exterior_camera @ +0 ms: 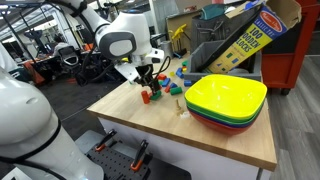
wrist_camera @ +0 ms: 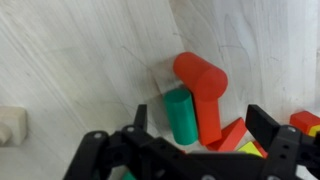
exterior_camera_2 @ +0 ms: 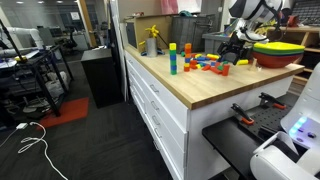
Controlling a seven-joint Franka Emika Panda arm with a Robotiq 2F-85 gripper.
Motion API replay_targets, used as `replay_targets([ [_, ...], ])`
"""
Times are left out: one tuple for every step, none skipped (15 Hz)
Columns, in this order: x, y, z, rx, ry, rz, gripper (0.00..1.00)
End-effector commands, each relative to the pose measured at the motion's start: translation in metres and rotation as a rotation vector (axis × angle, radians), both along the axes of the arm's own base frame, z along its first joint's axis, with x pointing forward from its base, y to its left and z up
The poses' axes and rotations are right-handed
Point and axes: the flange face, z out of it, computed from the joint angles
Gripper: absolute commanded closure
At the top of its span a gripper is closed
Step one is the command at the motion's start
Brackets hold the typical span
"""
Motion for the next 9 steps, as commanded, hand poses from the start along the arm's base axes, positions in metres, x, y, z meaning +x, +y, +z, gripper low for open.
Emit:
replay_targets([
  [0.000,0.020,0.014,0.050,-0.011,0.072,0.00],
  [0.000,0.023,0.013,0.049,0.002,0.089,0.00],
  [0.000,0.025,0.010,0.045,0.011,0.095,0.00],
  [0.000,0.024,0.007,0.040,0.022,0.097,0.00],
  [0.000,0.022,0.005,0.033,0.027,0.095,0.00],
  [0.000,0.019,0.003,0.022,0.026,0.090,0.00],
  [0.000,0.018,0.002,0.016,0.026,0.088,0.00],
  [0.000,0.017,0.002,0.010,0.027,0.088,0.00],
  [0.000,0.016,0.001,0.006,0.031,0.090,0.00],
])
